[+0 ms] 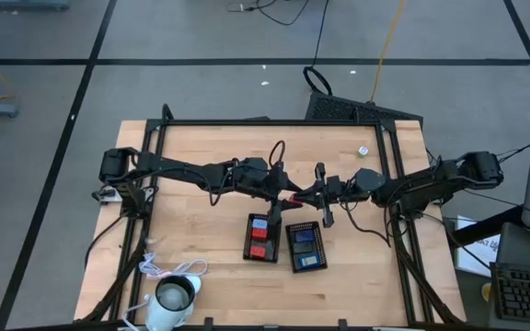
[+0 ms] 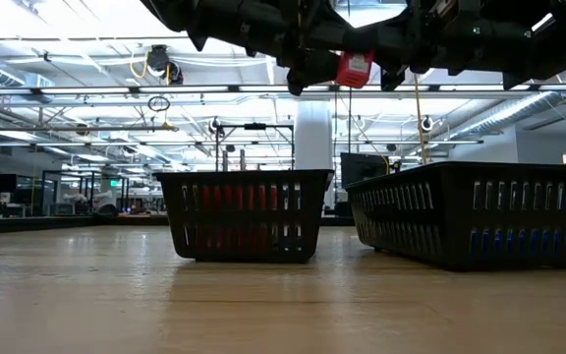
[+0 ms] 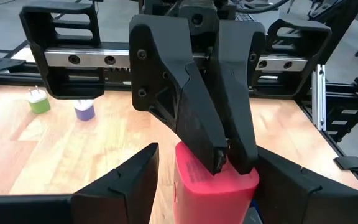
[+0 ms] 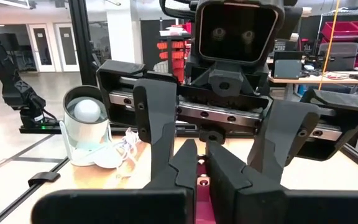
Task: Pick & Place Office items
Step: Put the pink charger adapter into the left black basket
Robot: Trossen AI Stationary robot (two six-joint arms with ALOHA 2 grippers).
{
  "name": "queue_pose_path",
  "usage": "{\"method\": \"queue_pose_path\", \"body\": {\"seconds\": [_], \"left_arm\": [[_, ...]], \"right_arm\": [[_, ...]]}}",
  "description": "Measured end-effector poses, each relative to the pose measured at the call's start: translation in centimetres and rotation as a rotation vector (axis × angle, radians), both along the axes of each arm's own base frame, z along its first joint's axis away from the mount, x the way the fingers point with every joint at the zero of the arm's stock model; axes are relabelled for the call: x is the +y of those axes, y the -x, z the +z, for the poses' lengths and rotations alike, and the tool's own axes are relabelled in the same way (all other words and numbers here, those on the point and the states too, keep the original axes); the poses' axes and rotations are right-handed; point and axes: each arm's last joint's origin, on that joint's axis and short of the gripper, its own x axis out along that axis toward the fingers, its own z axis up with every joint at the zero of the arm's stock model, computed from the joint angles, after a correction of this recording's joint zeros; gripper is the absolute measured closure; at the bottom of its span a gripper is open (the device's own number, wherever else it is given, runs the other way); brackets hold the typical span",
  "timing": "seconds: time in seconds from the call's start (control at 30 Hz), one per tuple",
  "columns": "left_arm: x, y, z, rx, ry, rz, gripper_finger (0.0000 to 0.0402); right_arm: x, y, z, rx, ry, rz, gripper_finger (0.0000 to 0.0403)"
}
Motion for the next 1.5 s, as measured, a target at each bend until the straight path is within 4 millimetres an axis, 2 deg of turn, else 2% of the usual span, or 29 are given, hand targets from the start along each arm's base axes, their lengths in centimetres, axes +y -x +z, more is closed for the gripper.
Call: {"method": "queue_pose_path", "body": {"seconds": [0.33,0.47,0.73,0.97,1.27,1.37,1.5], "left_arm": [[0.0,0.3,0.3,0.019,0.035,0.007,0.0172],[0.0,0.8,0.9,0.044,0.065,0.024,0.0172],[0.2,0.2,2.4,0.198,0.053,0.029,0.0172],[0.0,0.1,3.7,0.200,0.028,0.011,0.0172],[0.1,-0.5,3.3,0.232,0.032,0.005,0.0172],[0.1,-1.0,2.2,0.255,0.029,0.019,0.0172],[0.3,-1.2,2.1,0.248,0.016,0.036,0.0172]], "right_arm": [[0.0,0.0,0.0,-0.002,0.000,0.000,0.0395],[0.0,0.0,0.0,-0.002,0.000,-0.002,0.0395],[-0.1,0.0,0.0,0.004,-0.002,-0.022,0.0395],[-0.1,0.0,-0.1,0.007,-0.008,-0.022,0.0395],[-0.1,0.0,0.0,0.006,-0.008,-0.023,0.0395],[-0.1,0.0,-0.1,0.006,-0.008,-0.023,0.0395],[-0.1,0.0,-0.1,0.009,-0.009,-0.027,0.0395]]}}
